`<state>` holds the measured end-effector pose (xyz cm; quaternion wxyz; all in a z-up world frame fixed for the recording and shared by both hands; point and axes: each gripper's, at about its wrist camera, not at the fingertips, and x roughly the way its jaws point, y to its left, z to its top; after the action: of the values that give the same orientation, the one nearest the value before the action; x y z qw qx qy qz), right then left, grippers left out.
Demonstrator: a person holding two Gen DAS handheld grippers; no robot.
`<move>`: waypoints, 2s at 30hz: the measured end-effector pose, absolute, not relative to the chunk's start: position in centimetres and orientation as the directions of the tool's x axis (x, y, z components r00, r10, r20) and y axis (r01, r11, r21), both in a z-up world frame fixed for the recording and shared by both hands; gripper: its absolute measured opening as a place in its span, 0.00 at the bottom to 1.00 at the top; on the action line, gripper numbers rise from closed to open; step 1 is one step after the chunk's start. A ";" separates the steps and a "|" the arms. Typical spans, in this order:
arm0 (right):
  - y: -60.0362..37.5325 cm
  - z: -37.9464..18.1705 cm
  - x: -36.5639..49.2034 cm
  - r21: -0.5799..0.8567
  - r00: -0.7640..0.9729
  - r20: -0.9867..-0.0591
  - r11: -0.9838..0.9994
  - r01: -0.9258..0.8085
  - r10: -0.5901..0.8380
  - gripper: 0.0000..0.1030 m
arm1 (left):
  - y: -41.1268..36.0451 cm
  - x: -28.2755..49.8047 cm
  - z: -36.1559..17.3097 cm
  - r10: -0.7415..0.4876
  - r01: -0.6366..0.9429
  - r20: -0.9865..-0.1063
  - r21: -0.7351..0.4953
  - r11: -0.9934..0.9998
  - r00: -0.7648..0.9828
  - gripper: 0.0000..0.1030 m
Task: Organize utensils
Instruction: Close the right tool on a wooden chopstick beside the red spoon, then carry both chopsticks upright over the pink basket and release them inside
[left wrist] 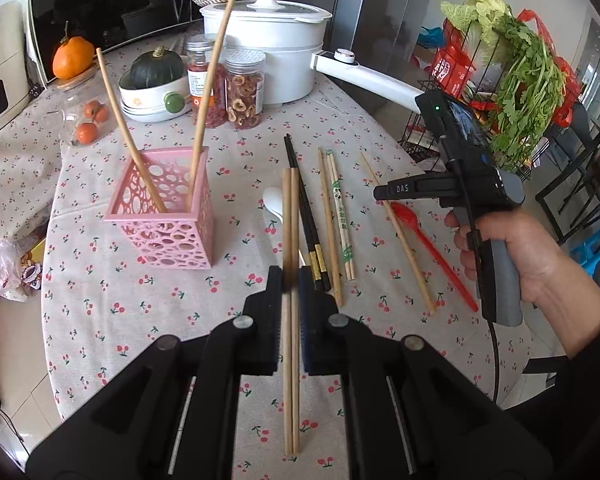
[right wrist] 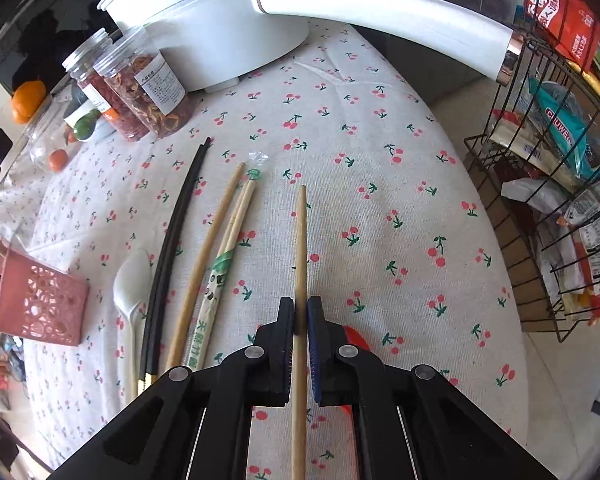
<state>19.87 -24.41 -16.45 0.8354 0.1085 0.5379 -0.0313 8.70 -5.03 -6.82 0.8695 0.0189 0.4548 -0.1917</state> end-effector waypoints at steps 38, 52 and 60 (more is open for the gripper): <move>-19.7 -0.8 7.3 0.266 0.727 -0.650 0.962 -0.059 0.224 0.07 | -2.9 10.9 -9.1 -0.385 0.230 -0.762 -0.309 0.923 0.521 0.36; -20.2 -2.2 7.6 0.262 0.698 -0.682 0.964 -0.046 0.218 0.07 | -3.8 13.2 -12.1 -0.353 0.211 -0.777 -0.283 0.936 0.521 0.11; -19.7 -0.9 7.0 0.270 0.724 -0.650 0.961 -0.064 0.231 0.07 | -3.1 10.1 -6.9 -0.402 0.313 -0.665 -0.256 0.915 0.630 0.08</move>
<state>7.03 -19.72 -0.93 0.9212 0.1151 0.3630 0.0803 10.12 -3.14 -6.86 0.9008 -0.0579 0.3818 -0.1984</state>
